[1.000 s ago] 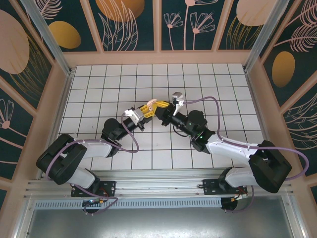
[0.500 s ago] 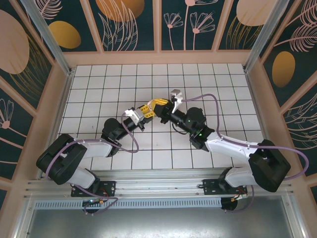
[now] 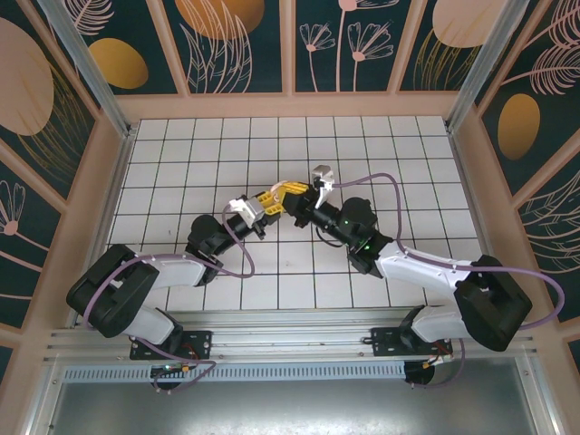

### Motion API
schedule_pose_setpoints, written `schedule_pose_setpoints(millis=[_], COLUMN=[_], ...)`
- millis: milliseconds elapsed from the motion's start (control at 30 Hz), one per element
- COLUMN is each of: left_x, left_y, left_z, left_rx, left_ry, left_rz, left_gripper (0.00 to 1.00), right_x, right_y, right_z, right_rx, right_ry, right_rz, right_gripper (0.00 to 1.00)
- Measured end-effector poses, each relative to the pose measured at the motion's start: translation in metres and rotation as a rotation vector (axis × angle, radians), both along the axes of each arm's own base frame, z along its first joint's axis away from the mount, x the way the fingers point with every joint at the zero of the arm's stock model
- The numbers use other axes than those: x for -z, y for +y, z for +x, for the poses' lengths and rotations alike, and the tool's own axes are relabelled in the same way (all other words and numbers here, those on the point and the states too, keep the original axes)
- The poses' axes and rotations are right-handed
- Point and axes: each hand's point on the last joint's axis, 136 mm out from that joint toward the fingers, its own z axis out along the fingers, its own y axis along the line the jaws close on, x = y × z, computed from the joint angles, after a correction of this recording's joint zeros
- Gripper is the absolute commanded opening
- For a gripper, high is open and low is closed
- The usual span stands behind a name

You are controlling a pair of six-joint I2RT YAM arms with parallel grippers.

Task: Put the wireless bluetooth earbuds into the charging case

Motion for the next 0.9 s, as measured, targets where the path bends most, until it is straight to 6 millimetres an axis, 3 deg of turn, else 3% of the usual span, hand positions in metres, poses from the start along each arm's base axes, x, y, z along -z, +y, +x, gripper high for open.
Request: schedule_pose_setpoints(millis=[900], left_x=[0.0028], left_y=[-0.0016], left_z=[-0.0009], left_rx=[0.012], left_ry=[0.026], left_rz=[0.004], left_gripper=[0.19], right_x=[0.0055], right_y=[-0.0010], right_z=[-0.0092], right_rx=[-0.032], right_ry=[-0.002], right_rz=[0.003], right_gripper=[0.15])
